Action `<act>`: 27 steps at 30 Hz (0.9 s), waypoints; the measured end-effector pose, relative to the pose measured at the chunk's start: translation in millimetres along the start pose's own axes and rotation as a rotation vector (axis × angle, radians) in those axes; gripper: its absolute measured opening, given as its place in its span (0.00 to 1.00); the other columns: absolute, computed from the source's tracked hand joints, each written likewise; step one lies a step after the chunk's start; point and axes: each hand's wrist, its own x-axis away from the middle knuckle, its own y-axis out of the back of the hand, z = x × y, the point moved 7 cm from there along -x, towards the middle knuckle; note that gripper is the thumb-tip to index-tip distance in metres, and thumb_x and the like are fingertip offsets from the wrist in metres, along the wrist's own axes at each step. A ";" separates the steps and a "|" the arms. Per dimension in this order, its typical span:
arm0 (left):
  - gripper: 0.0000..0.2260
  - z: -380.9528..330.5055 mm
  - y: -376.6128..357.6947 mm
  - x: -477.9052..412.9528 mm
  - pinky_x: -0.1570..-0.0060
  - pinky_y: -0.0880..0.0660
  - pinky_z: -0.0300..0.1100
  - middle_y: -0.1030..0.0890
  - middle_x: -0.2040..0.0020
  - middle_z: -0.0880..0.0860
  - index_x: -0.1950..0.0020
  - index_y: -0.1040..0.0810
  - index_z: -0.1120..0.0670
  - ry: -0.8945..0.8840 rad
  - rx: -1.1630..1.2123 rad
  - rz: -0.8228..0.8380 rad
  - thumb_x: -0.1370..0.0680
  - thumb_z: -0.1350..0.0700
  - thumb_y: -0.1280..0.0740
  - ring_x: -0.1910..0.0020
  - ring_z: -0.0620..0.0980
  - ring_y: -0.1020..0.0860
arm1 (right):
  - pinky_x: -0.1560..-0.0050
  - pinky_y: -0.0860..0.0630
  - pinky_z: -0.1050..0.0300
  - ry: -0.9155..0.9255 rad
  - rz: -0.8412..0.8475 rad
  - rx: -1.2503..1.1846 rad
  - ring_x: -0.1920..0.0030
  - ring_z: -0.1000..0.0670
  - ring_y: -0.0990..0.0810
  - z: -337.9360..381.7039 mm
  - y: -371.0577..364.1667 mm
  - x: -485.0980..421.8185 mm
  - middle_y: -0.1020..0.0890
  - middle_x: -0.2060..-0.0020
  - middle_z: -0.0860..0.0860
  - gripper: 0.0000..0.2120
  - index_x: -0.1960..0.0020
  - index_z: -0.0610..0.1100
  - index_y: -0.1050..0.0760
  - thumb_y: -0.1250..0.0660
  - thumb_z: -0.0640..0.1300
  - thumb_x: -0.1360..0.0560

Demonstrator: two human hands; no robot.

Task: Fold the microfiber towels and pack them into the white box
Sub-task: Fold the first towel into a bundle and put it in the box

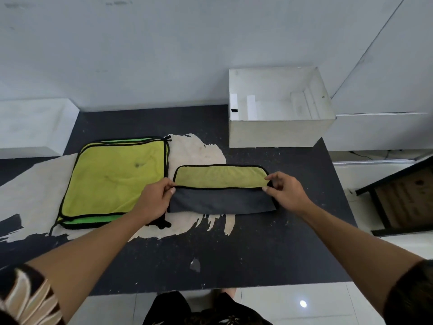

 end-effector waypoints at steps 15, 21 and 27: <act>0.14 8.2 -12.9 -51.8 0.53 0.29 0.45 0.21 0.48 0.55 0.36 0.30 0.56 0.365 0.241 -0.082 0.19 0.51 0.37 0.48 0.55 0.23 | 0.48 0.20 0.44 -0.335 -0.056 -0.034 0.48 0.42 0.20 -11.7 -3.9 -51.3 0.22 0.48 0.47 0.22 0.35 0.46 0.33 0.31 0.53 0.24; 0.24 19.0 -31.5 -51.0 0.46 0.30 0.44 0.24 0.38 0.60 0.31 0.33 0.59 0.422 0.059 0.006 0.24 0.57 0.30 0.39 0.59 0.25 | 0.53 0.29 0.55 -0.366 -0.126 0.126 0.43 0.40 0.22 -19.2 -3.3 -46.1 0.20 0.43 0.42 0.20 0.33 0.43 0.32 0.32 0.44 0.23; 0.26 19.9 -27.7 -51.6 0.43 0.29 0.46 0.25 0.38 0.58 0.26 0.38 0.54 0.382 0.187 0.033 0.21 0.55 0.31 0.38 0.58 0.26 | 0.56 0.26 0.51 -0.380 -0.138 0.096 0.50 0.41 0.21 -19.7 -9.7 -31.7 0.20 0.47 0.43 0.22 0.31 0.45 0.35 0.33 0.44 0.23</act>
